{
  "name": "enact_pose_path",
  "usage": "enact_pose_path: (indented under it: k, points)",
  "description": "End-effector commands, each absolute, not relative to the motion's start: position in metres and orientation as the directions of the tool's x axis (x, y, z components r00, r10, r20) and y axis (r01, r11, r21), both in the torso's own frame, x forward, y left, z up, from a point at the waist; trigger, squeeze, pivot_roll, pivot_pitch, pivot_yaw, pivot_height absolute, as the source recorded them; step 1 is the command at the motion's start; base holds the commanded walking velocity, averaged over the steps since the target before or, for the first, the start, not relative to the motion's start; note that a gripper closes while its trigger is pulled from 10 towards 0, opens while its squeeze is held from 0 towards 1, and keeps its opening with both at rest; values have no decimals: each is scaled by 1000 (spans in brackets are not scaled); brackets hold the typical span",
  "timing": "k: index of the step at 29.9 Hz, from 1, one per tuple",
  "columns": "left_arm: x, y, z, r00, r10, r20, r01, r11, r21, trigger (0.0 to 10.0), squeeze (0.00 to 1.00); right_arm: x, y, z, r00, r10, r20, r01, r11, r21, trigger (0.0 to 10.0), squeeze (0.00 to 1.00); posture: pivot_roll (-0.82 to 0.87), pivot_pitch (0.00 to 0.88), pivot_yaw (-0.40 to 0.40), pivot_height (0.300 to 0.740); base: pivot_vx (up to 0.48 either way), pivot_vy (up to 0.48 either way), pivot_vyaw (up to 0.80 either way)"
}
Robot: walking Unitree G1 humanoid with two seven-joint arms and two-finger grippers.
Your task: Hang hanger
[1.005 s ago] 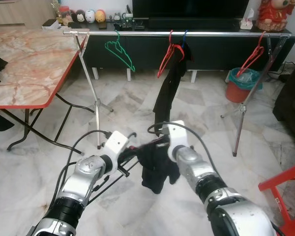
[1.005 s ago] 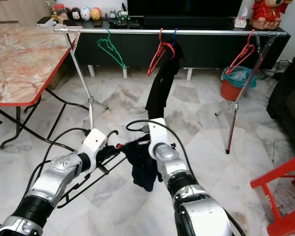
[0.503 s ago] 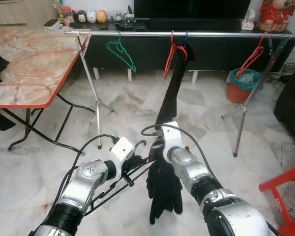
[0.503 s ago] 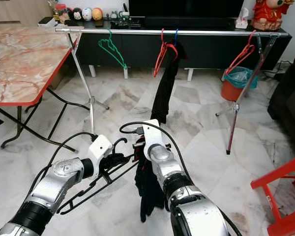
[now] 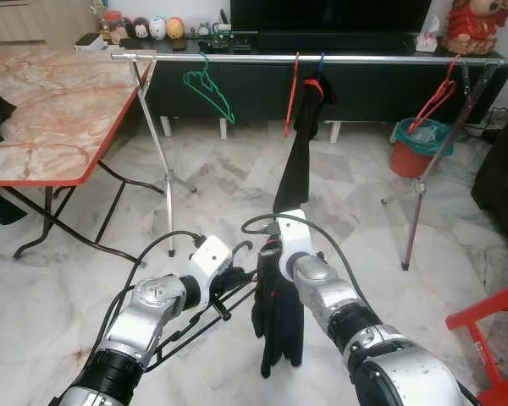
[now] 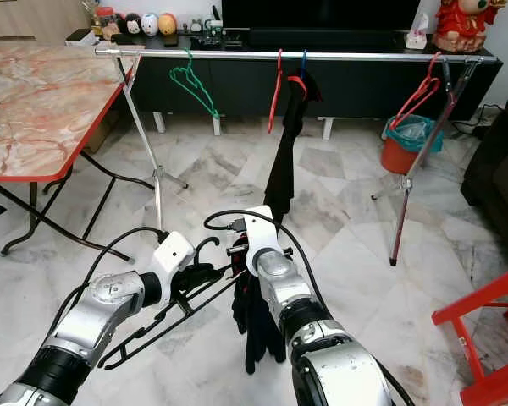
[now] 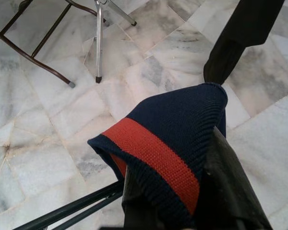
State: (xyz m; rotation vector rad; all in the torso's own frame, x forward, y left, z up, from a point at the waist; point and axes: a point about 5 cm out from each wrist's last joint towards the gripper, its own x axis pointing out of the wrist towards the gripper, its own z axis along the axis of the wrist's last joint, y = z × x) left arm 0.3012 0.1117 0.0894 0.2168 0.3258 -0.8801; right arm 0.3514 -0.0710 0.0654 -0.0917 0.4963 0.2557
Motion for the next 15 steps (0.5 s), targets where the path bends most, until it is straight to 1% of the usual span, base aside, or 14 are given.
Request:
enact_pose_path:
  k: [1,8,9,10,12,15]
  points:
    - [300,109,92,581,-732,-357,794,606,51,10000,0,354,-68,71,856,229,-463,-272,962,-27,10000,0,104,0,12,740,0,0,0]
    - [299,110,92,572,-737,-360,800,598,47,10000,0,355,-70,72,861,217,-461,-259,965,-29,10000,0,104,0,12,740,0,0,0]
    - [287,117,85,478,-762,-437,858,512,47,10000,0,361,-94,73,879,138,-457,-251,948,-197,10000,0,107,0,17,740,0,0,0]
    - [283,119,83,451,-765,-460,872,488,44,10000,0,362,-100,73,883,118,-454,-251,937,-244,10000,0,107,0,17,740,0,0,0]
    - [282,120,81,440,-762,-475,877,478,45,10000,0,362,-103,74,884,110,-454,-254,929,-269,10000,0,105,0,16,740,0,0,0]
    - [284,123,79,466,-742,-483,864,499,67,10000,0,362,-104,74,884,110,-454,-254,929,-269,10000,0,106,0,13,740,0,0,0]
